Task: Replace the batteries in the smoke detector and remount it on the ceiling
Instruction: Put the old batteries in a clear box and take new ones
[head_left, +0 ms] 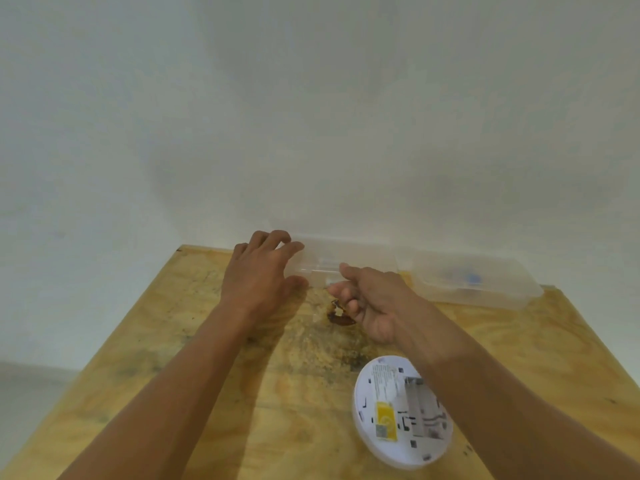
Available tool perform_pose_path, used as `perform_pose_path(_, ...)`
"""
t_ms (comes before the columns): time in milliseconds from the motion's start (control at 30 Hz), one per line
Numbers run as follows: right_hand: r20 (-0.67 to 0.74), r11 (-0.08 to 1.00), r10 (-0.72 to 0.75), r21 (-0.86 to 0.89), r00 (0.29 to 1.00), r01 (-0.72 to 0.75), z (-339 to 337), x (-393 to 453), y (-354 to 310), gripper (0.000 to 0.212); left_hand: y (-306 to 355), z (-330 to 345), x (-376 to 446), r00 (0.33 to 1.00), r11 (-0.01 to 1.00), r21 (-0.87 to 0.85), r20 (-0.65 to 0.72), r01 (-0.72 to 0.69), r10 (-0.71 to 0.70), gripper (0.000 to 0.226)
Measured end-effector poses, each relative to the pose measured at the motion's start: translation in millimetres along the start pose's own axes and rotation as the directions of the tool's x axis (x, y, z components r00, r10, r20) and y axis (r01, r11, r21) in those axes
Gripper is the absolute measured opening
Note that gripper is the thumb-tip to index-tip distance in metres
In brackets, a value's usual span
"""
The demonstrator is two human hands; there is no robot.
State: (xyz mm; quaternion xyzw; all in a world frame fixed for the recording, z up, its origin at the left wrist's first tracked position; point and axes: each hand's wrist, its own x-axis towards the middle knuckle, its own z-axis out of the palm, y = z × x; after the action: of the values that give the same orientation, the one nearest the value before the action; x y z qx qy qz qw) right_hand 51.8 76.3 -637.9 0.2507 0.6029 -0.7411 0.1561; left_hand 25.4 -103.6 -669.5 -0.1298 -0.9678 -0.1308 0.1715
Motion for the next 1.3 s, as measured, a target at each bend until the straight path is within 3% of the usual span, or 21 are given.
perform_pose_path(167, 0.0, 1.0, 0.004, 0.024, 1.0, -0.004, 42.4, -2.4, 2.8, 0.014, -5.1, -1.0, 2.2, 0.999, 0.999, 0.0, 0.007, -0.033, 0.033, 0.056)
perform_pose_path(400, 0.017, 0.999, -0.023, 0.025, 1.0, 0.023, 42.6, 0.3, -3.0, 0.016, -6.7, 1.0, 3.5, 0.999, 0.999, -0.01, -0.027, -0.036, 0.036, 0.061)
perform_pose_path(533, 0.105, 0.964, -0.101, -0.235, 0.989, 0.124, 31.3, -0.6, -29.2, 0.017, -3.8, -0.1, 4.3, 0.998, 0.998, 0.02, -0.044, -0.054, 0.055, 0.087)
perform_pose_path(667, 0.177, 0.757, -0.255, -0.575, 0.951, 0.31, 16.9, 3.4, -59.4, 0.017, -2.6, 1.3, 0.8, 0.997, 0.999, -0.013, -0.063, -0.048, 0.047, 0.108)
perform_pose_path(700, 0.206, 0.649, -0.303, -0.67, 0.931, 0.359, 14.1, 6.3, -63.2, 0.023, -2.9, 1.6, 0.5, 0.997, 0.999, -0.007, -0.062, -0.039, 0.039, 0.112)
perform_pose_path(767, 0.292, 0.324, -0.367, -0.85, 0.883, 0.416, 11.1, 13.9, -62.9, 0.034, -3.3, 2.2, 1.4, 0.998, 1.0, 0.011, -0.059, -0.023, 0.023, 0.117)
perform_pose_path(833, 0.406, 0.025, -0.369, -0.895, 0.836, 0.445, 11.2, 22.3, -53.9, 0.035, -3.7, 3.6, 2.3, 0.998, 0.999, 0.024, -0.063, -0.022, 0.023, 0.119)
perform_pose_path(867, 0.457, -0.054, -0.354, -0.881, 0.816, 0.47, 12.1, 25.5, -48.1, 0.031, -3.9, 4.1, 2.1, 0.998, 0.999, 0.029, -0.066, -0.022, 0.024, 0.119)
perform_pose_path(1033, 0.548, -0.177, -0.343, -0.835, 0.763, 0.521, 16.9, 39.5, -24.1, 0.058, -5.2, 6.6, 0.3, 0.997, 1.0, 0.024, -0.079, -0.015, 0.017, 0.116)
perform_pose_path(1167, 0.561, -0.237, -0.416, -0.827, 0.716, 0.51, 14.4, 42.7, -14.4, 0.056, -6.1, 7.0, 0.3, 0.997, 1.0, 0.024, -0.082, -0.012, 0.014, 0.116)
perform_pose_path(1300, 0.561, -0.258, -0.393, -0.828, 0.729, 0.499, 14.0, 41.7, -13.1, 0.066, -5.2, 6.9, 0.0, 0.997, 1.0, 0.029, -0.083, 0.003, -0.001, 0.116)
